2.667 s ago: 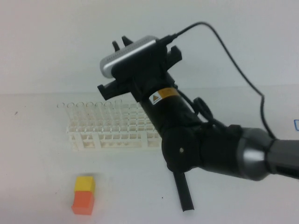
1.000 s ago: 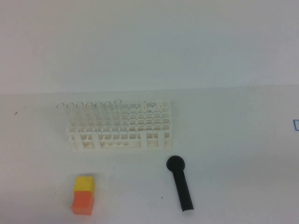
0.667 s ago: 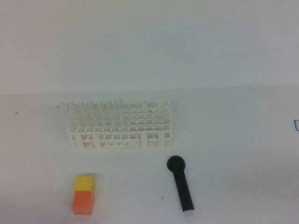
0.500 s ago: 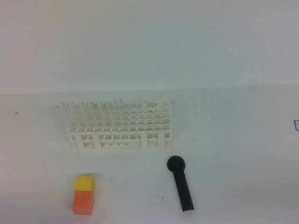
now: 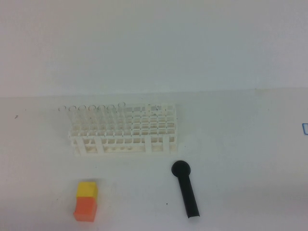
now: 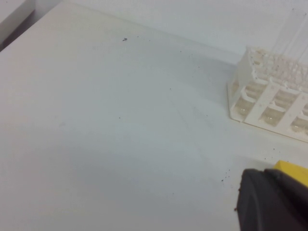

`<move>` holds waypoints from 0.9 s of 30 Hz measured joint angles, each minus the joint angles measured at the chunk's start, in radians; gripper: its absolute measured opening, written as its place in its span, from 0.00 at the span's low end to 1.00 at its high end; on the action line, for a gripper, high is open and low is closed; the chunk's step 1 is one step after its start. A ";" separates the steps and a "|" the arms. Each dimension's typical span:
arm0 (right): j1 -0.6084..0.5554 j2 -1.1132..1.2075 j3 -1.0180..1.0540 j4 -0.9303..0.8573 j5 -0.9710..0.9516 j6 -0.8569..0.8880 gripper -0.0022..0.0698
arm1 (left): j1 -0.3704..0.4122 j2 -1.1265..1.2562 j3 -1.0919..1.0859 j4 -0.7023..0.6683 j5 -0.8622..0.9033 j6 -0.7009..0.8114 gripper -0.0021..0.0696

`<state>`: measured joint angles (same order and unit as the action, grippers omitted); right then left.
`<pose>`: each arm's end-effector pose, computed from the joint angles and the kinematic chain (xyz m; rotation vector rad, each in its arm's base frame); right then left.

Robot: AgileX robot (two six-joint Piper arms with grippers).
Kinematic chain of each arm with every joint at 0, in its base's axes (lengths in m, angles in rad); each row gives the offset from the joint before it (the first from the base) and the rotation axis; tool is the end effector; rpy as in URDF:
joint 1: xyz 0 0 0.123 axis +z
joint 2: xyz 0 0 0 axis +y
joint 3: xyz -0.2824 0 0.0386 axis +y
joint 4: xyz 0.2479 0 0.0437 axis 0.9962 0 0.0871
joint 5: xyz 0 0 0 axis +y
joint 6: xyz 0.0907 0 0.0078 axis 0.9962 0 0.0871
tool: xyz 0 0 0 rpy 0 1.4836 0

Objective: Place the test tubes

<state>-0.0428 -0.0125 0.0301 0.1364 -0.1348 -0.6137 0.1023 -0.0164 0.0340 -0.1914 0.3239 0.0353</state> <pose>0.0548 -0.0040 0.2156 -0.2835 1.3526 -0.4492 0.0540 0.0000 0.1738 -0.1831 1.8107 -0.0863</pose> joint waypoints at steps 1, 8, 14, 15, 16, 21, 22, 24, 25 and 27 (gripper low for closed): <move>-0.010 0.000 0.000 -0.027 0.028 0.085 0.03 | 0.000 0.000 0.000 0.000 0.000 0.000 0.03; -0.024 0.000 0.000 -0.154 0.280 0.455 0.03 | 0.000 0.000 0.000 0.000 0.000 0.000 0.03; -0.024 0.000 -0.002 -0.136 0.467 0.526 0.03 | 0.000 0.000 0.000 0.000 0.000 0.000 0.03; -0.024 0.000 -0.003 -0.136 0.471 0.532 0.03 | 0.000 0.000 0.000 0.000 0.000 0.000 0.03; -0.024 0.000 -0.003 -0.131 0.476 0.542 0.03 | 0.000 0.000 0.000 0.000 0.000 0.000 0.03; -0.024 0.000 -0.006 -0.125 0.486 0.572 0.03 | 0.000 0.000 0.000 0.000 0.000 0.000 0.03; -0.024 0.000 -0.008 -0.125 0.488 0.571 0.03 | 0.000 0.000 0.000 0.000 0.000 0.000 0.03; -0.024 0.000 -0.008 -0.125 0.490 0.571 0.03 | 0.000 0.000 0.000 0.000 0.000 0.000 0.03; -0.024 0.000 -0.008 -0.125 0.490 0.569 0.03 | 0.000 0.000 0.000 0.000 0.000 0.000 0.03; -0.024 0.000 -0.008 -0.125 0.490 0.569 0.03 | 0.000 0.000 0.000 0.000 0.000 0.000 0.03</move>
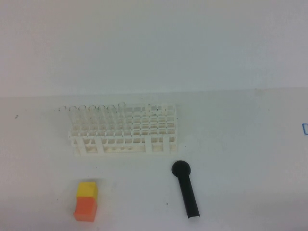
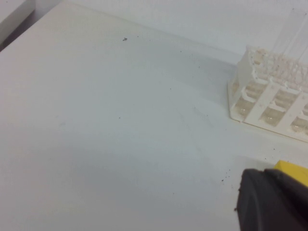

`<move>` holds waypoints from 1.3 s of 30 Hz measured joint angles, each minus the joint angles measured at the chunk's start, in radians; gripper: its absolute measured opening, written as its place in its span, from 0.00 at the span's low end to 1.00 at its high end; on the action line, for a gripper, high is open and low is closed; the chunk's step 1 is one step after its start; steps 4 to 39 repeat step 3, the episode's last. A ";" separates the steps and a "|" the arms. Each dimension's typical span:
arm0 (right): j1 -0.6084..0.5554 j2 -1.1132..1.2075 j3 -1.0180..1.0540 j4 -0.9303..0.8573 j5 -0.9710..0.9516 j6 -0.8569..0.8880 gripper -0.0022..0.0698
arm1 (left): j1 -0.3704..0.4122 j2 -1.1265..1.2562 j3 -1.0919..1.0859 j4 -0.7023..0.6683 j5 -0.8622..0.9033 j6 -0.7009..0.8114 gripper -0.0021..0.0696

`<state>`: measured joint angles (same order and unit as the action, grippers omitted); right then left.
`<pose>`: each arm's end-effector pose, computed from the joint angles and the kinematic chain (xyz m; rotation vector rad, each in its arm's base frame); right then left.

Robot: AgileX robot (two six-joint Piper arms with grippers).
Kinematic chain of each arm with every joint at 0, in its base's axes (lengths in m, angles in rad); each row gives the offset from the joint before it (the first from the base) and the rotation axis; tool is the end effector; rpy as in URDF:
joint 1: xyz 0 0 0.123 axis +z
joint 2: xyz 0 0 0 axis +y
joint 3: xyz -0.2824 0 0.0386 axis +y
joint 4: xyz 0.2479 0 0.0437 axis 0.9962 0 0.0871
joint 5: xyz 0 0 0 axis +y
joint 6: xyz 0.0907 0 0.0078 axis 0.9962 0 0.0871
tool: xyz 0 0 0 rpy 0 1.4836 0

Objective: Place the test tubes

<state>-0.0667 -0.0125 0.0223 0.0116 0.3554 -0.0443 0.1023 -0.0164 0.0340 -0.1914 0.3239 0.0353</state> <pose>0.0529 -0.0032 0.1742 0.0280 1.8491 -0.0661 0.0540 0.0000 0.1738 -0.1831 1.8107 -0.0863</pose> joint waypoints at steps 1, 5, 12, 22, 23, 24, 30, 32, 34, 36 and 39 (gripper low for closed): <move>0.000 0.000 0.000 0.000 0.000 0.000 0.03 | 0.000 0.000 0.000 0.000 0.000 0.000 0.03; 0.000 0.000 0.000 0.000 0.000 0.004 0.03 | 0.000 0.000 0.000 0.000 0.000 0.000 0.03; 0.000 0.000 0.000 0.000 0.000 0.004 0.03 | 0.000 0.000 0.000 0.000 0.000 0.000 0.03; 0.000 0.000 0.000 0.000 0.000 0.004 0.03 | 0.000 0.000 0.000 0.000 0.000 0.000 0.03; 0.000 0.000 0.000 0.000 0.000 0.004 0.03 | 0.000 0.000 0.000 0.000 0.000 0.000 0.03; 0.000 0.000 0.000 0.000 0.000 0.004 0.03 | 0.000 0.000 0.000 0.000 0.000 0.000 0.03; 0.000 0.000 0.000 0.000 0.000 0.004 0.03 | 0.000 0.000 0.000 0.000 0.000 0.000 0.03; 0.000 0.000 0.000 0.000 0.000 0.004 0.03 | 0.000 0.000 0.000 0.000 0.000 0.000 0.03; 0.000 0.000 0.000 0.000 0.000 0.004 0.03 | 0.000 0.000 0.000 0.000 0.000 0.000 0.03; 0.000 0.000 0.000 0.000 0.000 0.004 0.03 | 0.000 0.000 0.000 0.000 0.000 0.000 0.03; 0.000 0.000 0.000 0.000 0.000 0.004 0.03 | 0.000 0.000 0.000 0.000 0.000 0.000 0.03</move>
